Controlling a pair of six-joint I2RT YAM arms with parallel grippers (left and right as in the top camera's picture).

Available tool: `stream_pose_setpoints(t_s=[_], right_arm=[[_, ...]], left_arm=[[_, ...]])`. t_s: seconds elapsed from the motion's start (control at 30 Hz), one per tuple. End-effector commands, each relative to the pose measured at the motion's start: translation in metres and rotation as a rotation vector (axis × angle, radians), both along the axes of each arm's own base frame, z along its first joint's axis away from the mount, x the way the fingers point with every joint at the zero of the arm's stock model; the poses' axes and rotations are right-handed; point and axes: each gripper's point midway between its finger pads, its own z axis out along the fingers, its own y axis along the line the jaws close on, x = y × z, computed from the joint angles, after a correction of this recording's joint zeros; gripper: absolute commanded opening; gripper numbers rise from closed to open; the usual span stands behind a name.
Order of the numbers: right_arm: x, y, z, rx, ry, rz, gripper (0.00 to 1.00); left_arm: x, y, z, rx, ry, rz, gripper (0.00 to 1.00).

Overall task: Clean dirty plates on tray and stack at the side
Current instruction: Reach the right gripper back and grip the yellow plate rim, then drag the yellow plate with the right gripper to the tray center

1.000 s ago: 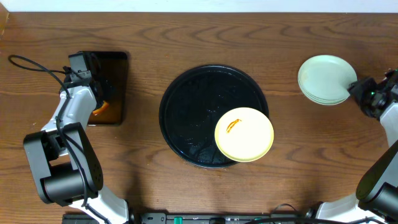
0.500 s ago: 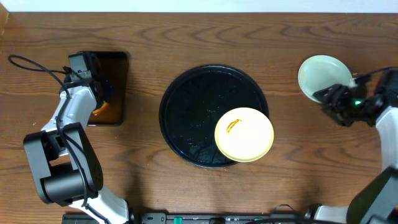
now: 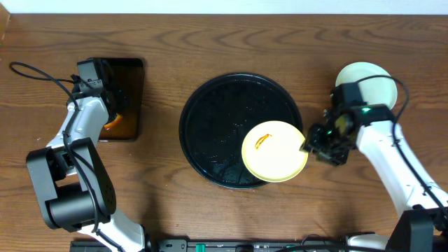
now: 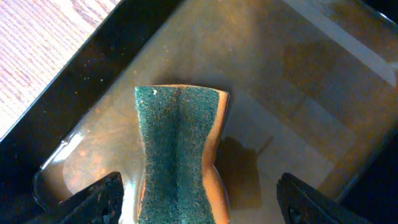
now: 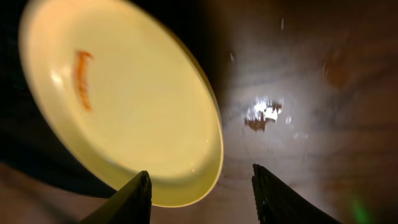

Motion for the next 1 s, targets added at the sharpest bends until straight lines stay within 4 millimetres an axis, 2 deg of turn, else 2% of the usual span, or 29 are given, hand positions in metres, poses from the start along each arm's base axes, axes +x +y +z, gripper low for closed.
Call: stream_pose_setpoints(t_s=[0.0, 0.1, 0.17, 0.33, 0.53, 0.8, 0.83, 0.97], right_arm=[[-0.016, 0.006, -0.01, -0.052, 0.042, -0.021, 0.52], [-0.026, 0.014, -0.016, -0.058, 0.065, -0.007, 0.54], [-0.03, 0.018, -0.022, -0.067, 0.069, -0.008, 0.62], [-0.039, 0.016, -0.04, -0.123, 0.078, -0.072, 0.61], [-0.035, 0.017, -0.043, -0.117, 0.064, -0.085, 0.6], [-0.032, 0.032, -0.051, -0.096, 0.028, -0.116, 0.58], [-0.032, 0.033, -0.051, -0.096, 0.028, -0.116, 0.57], [-0.032, 0.035, -0.051, -0.095, 0.025, -0.114, 0.35]], left_arm=[[0.001, 0.002, 0.002, 0.002, -0.006, 0.005, 0.8], [0.001, 0.002, 0.002, 0.002, -0.007, 0.005, 0.8], [0.001, 0.002, 0.002, 0.002, -0.007, 0.005, 0.8], [0.001, 0.002, 0.002, 0.002, -0.007, 0.005, 0.8], [0.001, 0.002, 0.002, 0.002, -0.006, 0.005, 0.8], [0.001, 0.002, 0.002, 0.002, -0.007, 0.005, 0.8], [0.001, 0.002, 0.002, 0.002, -0.007, 0.005, 0.8], [0.001, 0.002, 0.002, 0.002, -0.007, 0.005, 0.8]])
